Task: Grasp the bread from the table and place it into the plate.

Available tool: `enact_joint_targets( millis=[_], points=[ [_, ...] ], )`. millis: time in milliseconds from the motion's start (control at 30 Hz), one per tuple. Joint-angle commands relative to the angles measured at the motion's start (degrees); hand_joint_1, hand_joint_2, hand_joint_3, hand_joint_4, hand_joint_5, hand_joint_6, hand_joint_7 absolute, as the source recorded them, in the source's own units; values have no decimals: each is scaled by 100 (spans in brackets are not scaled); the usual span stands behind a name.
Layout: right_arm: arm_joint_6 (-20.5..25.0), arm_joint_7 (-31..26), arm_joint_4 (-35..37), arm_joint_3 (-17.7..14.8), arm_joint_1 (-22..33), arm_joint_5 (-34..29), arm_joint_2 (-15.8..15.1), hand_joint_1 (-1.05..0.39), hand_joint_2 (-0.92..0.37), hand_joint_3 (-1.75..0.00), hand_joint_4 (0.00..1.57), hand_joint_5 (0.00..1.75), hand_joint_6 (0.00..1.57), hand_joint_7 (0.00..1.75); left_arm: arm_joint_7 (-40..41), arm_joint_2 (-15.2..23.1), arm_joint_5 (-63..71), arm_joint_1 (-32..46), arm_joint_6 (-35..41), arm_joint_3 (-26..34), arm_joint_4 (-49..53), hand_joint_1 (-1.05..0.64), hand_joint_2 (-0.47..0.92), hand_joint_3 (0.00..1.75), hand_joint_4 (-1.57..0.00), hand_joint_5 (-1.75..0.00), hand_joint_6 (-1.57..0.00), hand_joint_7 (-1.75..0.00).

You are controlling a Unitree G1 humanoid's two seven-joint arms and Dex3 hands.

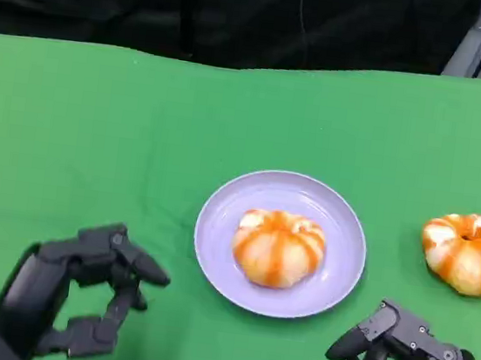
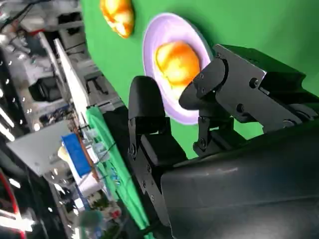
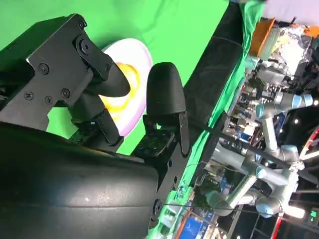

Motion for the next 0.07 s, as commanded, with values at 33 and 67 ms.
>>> enact_joint_targets(
  millis=[33, 67],
  points=[
    [-75, 31, -2, -96, 65, 172, -129, 3, -36, -129, 87, 173, 82, 134, -107, -55, -130, 218, -379, 42, 208, 11, 38, 140, -80, -172, -78, -154],
    [-69, 16, -9, -105, 70, 153, -128, 4, -36, -130, 88, 172, 82, 134, -94, -63, -89, 220, -419, 46, 219, 11, 37, 142, -80, -173, -77, -156]
  ],
)
